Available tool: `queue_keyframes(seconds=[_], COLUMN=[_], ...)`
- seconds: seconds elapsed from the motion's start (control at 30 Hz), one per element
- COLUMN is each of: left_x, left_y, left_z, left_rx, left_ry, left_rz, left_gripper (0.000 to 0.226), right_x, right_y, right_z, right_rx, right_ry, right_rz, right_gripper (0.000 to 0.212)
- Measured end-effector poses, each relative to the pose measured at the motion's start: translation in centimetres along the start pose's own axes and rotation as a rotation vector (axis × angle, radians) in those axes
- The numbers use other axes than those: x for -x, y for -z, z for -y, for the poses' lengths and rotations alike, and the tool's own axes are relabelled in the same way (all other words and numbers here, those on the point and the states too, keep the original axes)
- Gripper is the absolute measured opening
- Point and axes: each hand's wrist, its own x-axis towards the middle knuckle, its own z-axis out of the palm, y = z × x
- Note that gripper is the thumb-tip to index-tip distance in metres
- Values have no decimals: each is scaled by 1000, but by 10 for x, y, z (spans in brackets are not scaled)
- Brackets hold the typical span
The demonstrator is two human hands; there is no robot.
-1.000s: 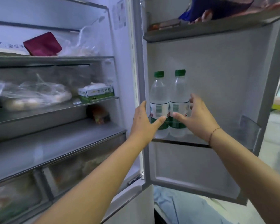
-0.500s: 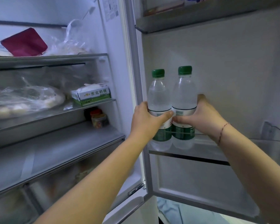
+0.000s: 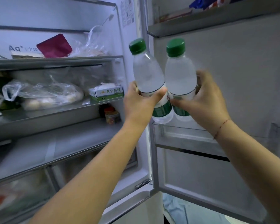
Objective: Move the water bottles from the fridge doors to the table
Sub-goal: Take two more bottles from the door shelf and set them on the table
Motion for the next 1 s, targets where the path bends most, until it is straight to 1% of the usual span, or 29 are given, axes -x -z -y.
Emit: queue_keyframes(seconds=[0.07,0.13,0.27,0.4,0.5,0.57,0.73,0.87,1.0], left_x=[6,16,43,92,142,183,308,409,493], left_y=[18,40,99,174,232,270,362,423,464], left_z=[-16,-27,-29,-28,-31,-36,-71,-118,-169], left_rx=[-1,-30,-166,-251,-322,-362,-507,-594,-638], left_ry=[-49,-73,-37,85,209,293,483,572,606], left_rz=[-60,-98,-141,-163,-203,-236,-350,-498,-616], left_gripper=[53,52,53,47,48,49,61,72,69], right_x=[4,9,26,71,124,165,281,371,446], right_y=[-3,-8,-38,-84,-115,-131,-153,-148,-136], right_z=[18,35,57,76,99,120,190,258,319], right_rx=[-67,-136,-272,-384,-473,-537,-678,-767,-825], right_ry=[65,96,95,55,17,-10,-61,-57,-44], right_rz=[5,61,263,505,690,779,1015,1172,1287], right_gripper=[64,65,70,71,67,63,71,70,70])
